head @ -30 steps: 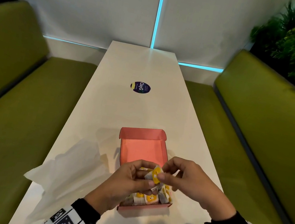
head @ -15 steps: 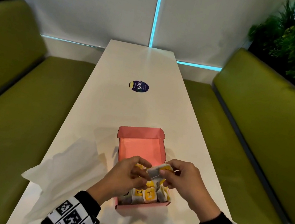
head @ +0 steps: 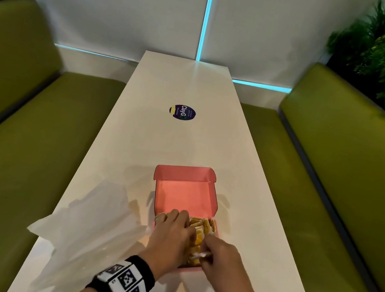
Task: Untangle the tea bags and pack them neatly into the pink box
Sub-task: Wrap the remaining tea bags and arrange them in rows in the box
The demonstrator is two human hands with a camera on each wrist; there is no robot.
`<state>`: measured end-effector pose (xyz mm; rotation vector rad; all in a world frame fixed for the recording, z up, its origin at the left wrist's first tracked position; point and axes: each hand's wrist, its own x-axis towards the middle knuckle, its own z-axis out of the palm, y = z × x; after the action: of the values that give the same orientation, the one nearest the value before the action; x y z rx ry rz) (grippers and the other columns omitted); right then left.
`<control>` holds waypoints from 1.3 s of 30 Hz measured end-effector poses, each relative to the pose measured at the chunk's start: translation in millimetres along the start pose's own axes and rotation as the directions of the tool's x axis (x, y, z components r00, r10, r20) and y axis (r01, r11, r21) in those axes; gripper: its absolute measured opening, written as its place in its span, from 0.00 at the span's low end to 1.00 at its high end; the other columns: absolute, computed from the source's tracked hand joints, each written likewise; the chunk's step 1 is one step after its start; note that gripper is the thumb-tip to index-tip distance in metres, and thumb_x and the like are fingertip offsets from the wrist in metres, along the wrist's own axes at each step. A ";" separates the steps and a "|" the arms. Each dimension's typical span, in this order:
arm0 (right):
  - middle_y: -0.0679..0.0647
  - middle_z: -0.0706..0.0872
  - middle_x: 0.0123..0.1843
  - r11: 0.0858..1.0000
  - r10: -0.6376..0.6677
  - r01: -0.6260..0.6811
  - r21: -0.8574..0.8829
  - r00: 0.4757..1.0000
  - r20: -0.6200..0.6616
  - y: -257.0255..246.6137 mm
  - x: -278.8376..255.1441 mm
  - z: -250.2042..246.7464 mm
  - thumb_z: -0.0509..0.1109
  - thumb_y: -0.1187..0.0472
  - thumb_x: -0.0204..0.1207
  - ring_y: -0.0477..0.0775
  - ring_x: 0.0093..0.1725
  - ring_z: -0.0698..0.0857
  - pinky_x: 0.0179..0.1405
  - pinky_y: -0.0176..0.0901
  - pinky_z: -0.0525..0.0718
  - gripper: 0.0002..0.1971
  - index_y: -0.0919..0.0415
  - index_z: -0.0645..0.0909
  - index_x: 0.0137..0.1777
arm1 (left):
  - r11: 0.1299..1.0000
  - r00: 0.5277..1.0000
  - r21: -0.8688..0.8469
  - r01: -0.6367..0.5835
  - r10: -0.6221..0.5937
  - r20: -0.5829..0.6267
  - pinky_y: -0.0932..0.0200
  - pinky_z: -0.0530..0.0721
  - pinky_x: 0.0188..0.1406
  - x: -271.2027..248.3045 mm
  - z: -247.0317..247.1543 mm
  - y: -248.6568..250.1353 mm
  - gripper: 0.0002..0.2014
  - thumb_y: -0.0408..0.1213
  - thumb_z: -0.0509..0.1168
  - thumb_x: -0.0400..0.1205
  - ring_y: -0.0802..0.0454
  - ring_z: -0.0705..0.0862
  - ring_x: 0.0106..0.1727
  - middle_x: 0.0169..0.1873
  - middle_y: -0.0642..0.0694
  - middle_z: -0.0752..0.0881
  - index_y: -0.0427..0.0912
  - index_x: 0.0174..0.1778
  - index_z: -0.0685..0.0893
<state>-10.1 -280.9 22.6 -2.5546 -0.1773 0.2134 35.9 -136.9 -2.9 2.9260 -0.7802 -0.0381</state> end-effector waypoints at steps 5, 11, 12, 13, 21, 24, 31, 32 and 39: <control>0.54 0.79 0.61 0.990 0.044 -0.037 -0.137 0.998 0.054 -0.8 -9.1 18.7 0.57 0.68 0.75 0.59 0.57 0.80 0.41 0.43 0.67 0.15 0.57 0.73 0.60 | 1.000 0.998 0.025 -0.014 0.015 -0.054 0.53 0.75 0.28 4.0 -2.0 4.9 0.11 0.53 0.70 0.50 0.50 0.79 0.34 0.33 0.53 0.78 0.53 0.21 0.81; 0.55 0.77 0.63 0.960 0.076 -0.051 -0.277 0.994 0.079 -3.1 -7.5 17.8 0.54 0.68 0.79 0.60 0.59 0.79 0.40 0.43 0.64 0.17 0.55 0.70 0.66 | 1.000 0.999 0.005 0.008 -0.008 0.035 0.52 0.58 0.40 11.3 0.1 3.2 0.10 0.48 0.77 0.56 0.46 0.79 0.46 0.41 0.51 0.79 0.52 0.28 0.86; 0.56 0.78 0.63 0.958 0.069 -0.043 -0.284 0.994 0.084 -2.8 -5.3 17.5 0.53 0.68 0.79 0.60 0.59 0.79 0.40 0.44 0.66 0.18 0.55 0.70 0.67 | 1.000 0.999 -0.004 0.001 -0.001 0.038 0.51 0.57 0.42 12.1 -1.9 4.5 0.08 0.48 0.74 0.64 0.45 0.77 0.53 0.47 0.50 0.78 0.51 0.36 0.88; 0.56 0.79 0.63 0.956 0.059 -0.028 -0.291 0.993 0.098 -2.6 -2.8 17.2 0.53 0.68 0.79 0.60 0.60 0.80 0.42 0.46 0.69 0.19 0.55 0.71 0.67 | 1.000 1.000 0.011 0.001 -0.001 0.029 0.49 0.56 0.45 13.1 -1.2 5.0 0.09 0.47 0.69 0.71 0.44 0.73 0.59 0.53 0.49 0.76 0.50 0.44 0.88; 0.58 0.80 0.61 0.926 0.028 0.064 -0.372 0.972 0.235 -1.5 7.9 19.6 0.55 0.72 0.76 0.59 0.61 0.79 0.53 0.48 0.77 0.18 0.61 0.82 0.59 | 0.997 0.999 0.070 0.028 -0.031 0.031 0.46 0.56 0.50 14.9 0.5 6.3 0.10 0.39 0.61 0.76 0.43 0.68 0.64 0.59 0.49 0.73 0.47 0.47 0.87; 0.63 0.81 0.59 0.886 0.037 0.089 -0.455 0.964 0.263 -7.9 9.8 18.8 0.54 0.71 0.77 0.61 0.59 0.79 0.51 0.50 0.75 0.15 0.65 0.82 0.56 | 0.997 0.999 0.072 0.040 -0.042 0.030 0.45 0.57 0.53 16.1 0.4 7.6 0.11 0.38 0.60 0.78 0.43 0.67 0.65 0.60 0.48 0.72 0.47 0.50 0.86; 0.65 0.84 0.54 0.846 0.065 0.105 -0.522 0.953 0.296 -16.4 15.9 18.2 0.55 0.68 0.79 0.64 0.55 0.81 0.41 0.46 0.66 0.14 0.68 0.83 0.52 | 0.995 0.998 0.081 0.051 -0.054 0.035 0.44 0.58 0.58 15.9 -1.9 10.8 0.12 0.39 0.58 0.79 0.43 0.65 0.66 0.62 0.47 0.71 0.45 0.53 0.84; 0.66 0.84 0.54 0.846 0.067 0.105 -0.523 0.952 0.298 -16.2 16.4 17.7 0.55 0.68 0.79 0.64 0.56 0.81 0.41 0.46 0.66 0.14 0.68 0.83 0.51 | 0.995 0.998 0.079 0.055 -0.058 0.034 0.44 0.58 0.58 15.6 -2.4 11.0 0.12 0.39 0.58 0.80 0.43 0.65 0.66 0.62 0.47 0.71 0.45 0.53 0.84; 0.68 0.84 0.55 0.860 0.055 0.125 -0.494 0.941 0.335 -11.8 20.5 18.1 0.54 0.64 0.80 0.65 0.58 0.79 0.44 0.49 0.66 0.16 0.70 0.82 0.52 | 0.996 0.997 0.061 0.070 -0.072 0.030 0.43 0.58 0.59 16.0 -2.4 11.7 0.11 0.39 0.61 0.79 0.43 0.64 0.67 0.63 0.46 0.71 0.44 0.54 0.84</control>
<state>5.6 -258.0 11.7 -3.0185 -0.4685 0.6769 44.1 -154.7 1.0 3.0159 -0.6940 -0.0698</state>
